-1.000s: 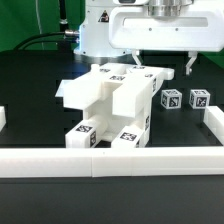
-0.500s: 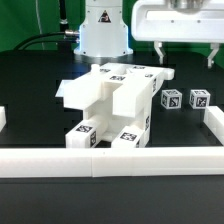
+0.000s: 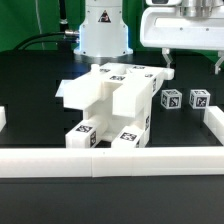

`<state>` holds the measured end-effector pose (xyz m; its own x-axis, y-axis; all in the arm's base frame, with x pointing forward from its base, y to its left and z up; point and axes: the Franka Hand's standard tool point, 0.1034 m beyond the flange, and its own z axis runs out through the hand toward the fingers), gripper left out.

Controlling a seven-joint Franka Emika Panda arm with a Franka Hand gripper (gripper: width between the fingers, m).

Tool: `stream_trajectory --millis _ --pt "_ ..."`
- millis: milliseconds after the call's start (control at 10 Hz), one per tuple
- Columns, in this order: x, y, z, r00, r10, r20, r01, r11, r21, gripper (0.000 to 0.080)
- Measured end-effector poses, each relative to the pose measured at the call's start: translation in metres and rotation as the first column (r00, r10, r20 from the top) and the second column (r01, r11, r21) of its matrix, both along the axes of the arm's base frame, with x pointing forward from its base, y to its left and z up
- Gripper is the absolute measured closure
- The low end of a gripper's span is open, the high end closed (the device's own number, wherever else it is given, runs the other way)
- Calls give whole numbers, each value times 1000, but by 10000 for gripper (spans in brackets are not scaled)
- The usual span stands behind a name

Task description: Assemble chair

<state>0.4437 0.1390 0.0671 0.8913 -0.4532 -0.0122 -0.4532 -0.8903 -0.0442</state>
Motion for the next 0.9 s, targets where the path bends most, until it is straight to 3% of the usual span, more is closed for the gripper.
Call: stream_trajectory --millis 200,300,400,700,900 --pt "0 23 -8 997 79 0 -79 997 -18 151" --pt "8 32 -13 996 82 40 -81 997 -13 151" --pt "11 31 -18 995 59 87 -58 998 -6 151" --pt "8 31 -21 996 62 70 -61 998 -8 151" --pt "4 34 -31 994 85 65 -83 996 -22 151"
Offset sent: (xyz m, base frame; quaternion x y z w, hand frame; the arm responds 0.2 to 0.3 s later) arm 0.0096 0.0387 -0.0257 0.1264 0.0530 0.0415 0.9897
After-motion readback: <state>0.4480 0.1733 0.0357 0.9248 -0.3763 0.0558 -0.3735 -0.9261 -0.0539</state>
